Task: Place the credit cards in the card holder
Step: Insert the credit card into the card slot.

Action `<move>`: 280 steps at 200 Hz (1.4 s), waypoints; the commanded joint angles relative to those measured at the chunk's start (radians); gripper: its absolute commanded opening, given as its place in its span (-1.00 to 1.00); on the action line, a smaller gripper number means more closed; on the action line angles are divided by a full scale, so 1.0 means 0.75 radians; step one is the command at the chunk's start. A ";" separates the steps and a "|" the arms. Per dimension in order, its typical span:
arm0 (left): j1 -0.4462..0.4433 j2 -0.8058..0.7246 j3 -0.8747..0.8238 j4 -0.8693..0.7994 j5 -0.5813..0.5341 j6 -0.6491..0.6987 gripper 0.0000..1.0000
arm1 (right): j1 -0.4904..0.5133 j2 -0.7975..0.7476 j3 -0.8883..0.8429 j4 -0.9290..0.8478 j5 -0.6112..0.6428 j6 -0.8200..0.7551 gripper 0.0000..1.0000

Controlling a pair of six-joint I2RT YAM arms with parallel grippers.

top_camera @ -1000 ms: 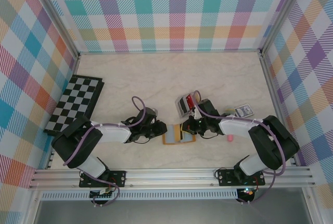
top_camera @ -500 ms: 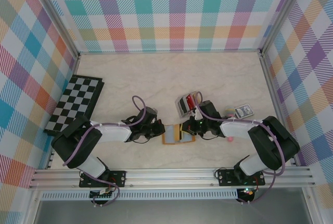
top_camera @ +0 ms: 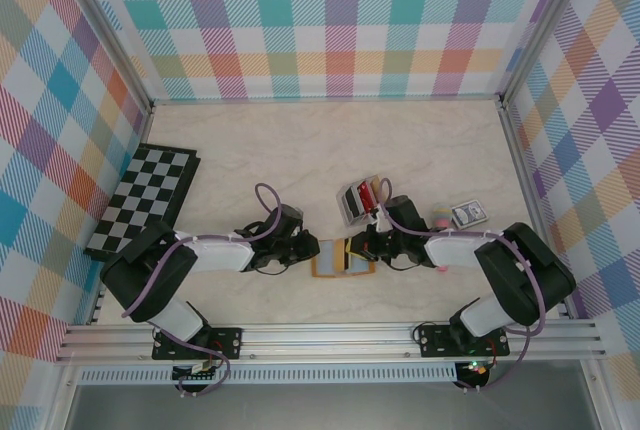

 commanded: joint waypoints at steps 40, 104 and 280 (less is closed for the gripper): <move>-0.010 0.065 -0.007 -0.188 -0.092 0.005 -0.97 | -0.039 -0.029 -0.027 -0.022 -0.137 -0.060 -1.00; -0.012 0.077 -0.003 -0.139 -0.055 0.010 -0.76 | -0.038 0.081 0.034 0.031 -0.166 -0.067 -0.98; -0.018 0.033 -0.038 -0.093 -0.042 0.018 -0.43 | 0.119 0.123 0.183 -0.213 0.130 -0.116 -0.74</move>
